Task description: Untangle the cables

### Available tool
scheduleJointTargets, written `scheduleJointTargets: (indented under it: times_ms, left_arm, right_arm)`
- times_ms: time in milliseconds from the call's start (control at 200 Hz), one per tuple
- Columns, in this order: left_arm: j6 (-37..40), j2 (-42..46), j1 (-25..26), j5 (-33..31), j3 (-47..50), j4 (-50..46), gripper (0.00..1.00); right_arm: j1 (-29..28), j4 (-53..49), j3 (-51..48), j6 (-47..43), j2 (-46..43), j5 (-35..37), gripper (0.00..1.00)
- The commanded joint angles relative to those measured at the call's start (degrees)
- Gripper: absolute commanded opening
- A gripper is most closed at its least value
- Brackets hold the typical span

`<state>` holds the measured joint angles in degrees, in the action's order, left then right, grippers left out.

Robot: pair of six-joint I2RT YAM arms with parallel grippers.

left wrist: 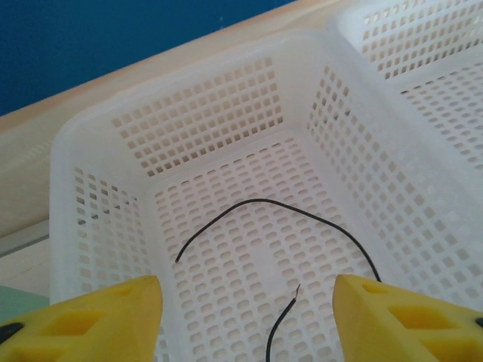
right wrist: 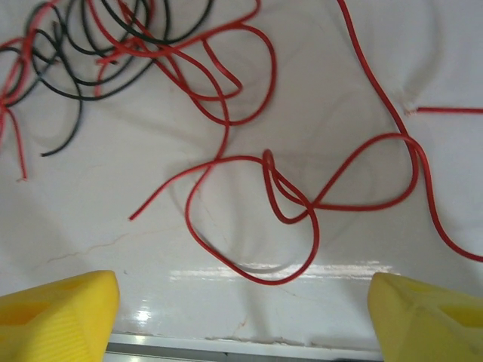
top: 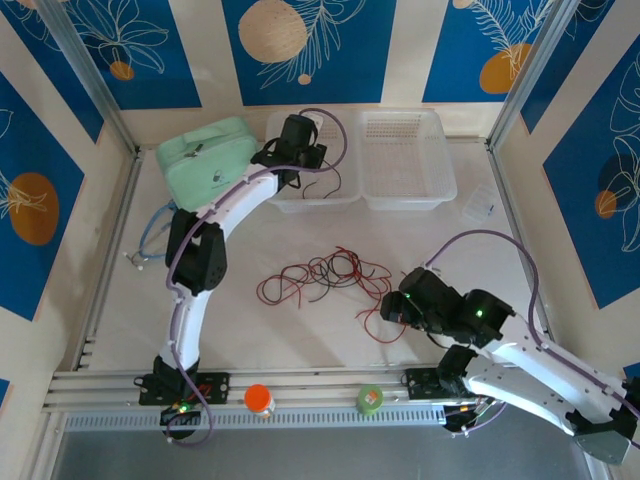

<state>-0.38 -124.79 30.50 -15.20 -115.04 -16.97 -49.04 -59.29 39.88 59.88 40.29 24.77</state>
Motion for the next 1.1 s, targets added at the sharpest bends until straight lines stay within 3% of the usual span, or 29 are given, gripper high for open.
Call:
scheduleJointTargets:
  times_ms: [0, 240, 405, 665, 930, 1096]
  left_arm:
    - [-1.65, 7.95, -0.49, 3.17, 1.25, -1.85, 0.65]
    - [-7.01, 20.28, 0.25, 6.97, 11.3, -7.07, 0.72]
    - [-12.6, 30.57, 1.88, 9.01, 25.21, -8.75, 0.73]
    - [-16.82, 42.27, 6.3, 9.82, 40.38, -11.83, 0.74]
    - [-18.22, 49.86, 9.47, 9.07, 48.8, -13.69, 0.74]
    - [-19.3, 54.02, 9.93, 8.61, 52.36, -13.88, 0.75]
  right_arm:
    - [1.65, -2.46, 1.31, 3.54, 1.85, -2.74, 0.82]
    - [7.11, -1.11, -0.29, 1.73, 6.8, -6.34, 0.67]
    - [10.28, 3.68, -1.88, -1.16, 9.16, -8.96, 0.57]
    - [12.38, 8.22, -2.75, -4.49, 14.63, -11.54, 0.49]
    - [13.7, 11.74, -3.17, -6.09, 19.78, -8.17, 0.38]
    - [13.88, 12.92, -2.49, -7.71, 21.14, -7.25, 0.15]
